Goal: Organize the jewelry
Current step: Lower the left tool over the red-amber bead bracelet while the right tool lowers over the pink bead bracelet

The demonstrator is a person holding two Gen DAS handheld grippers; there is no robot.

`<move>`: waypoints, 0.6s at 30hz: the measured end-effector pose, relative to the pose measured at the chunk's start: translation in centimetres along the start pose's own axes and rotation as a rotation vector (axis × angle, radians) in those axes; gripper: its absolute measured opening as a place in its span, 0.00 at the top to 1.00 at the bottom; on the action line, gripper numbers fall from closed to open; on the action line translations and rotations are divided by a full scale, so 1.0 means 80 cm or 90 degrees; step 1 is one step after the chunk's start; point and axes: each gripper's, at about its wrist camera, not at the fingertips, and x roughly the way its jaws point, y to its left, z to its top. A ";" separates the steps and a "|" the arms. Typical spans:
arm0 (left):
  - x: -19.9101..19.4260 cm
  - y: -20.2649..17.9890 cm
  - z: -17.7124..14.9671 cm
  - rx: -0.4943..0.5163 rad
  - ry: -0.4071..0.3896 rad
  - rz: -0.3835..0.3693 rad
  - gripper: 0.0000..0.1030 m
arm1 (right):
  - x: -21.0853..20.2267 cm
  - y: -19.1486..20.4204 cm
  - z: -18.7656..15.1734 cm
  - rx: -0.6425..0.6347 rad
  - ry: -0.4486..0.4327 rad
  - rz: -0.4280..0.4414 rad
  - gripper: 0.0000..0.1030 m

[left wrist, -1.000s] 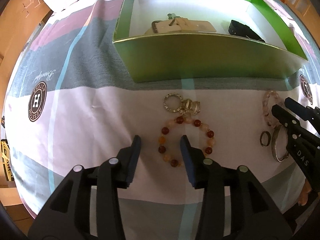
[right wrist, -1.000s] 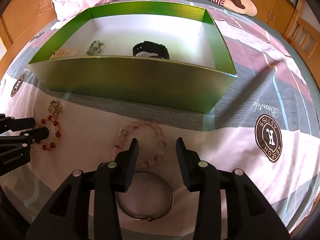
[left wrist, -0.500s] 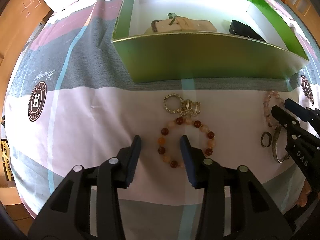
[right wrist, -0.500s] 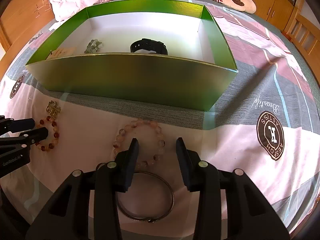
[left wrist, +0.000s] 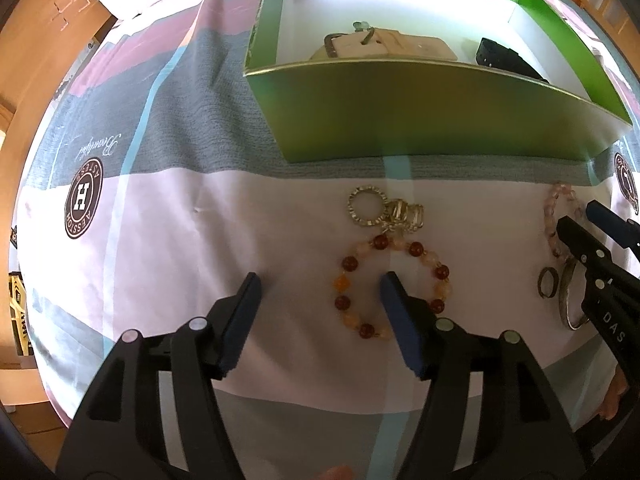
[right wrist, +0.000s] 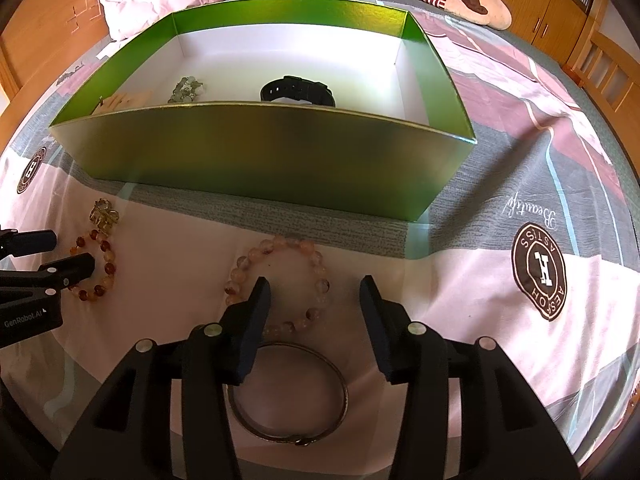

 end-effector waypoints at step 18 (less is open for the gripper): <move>0.003 0.005 -0.003 -0.014 -0.014 0.028 0.18 | 0.002 -0.001 0.000 0.002 0.000 -0.005 0.47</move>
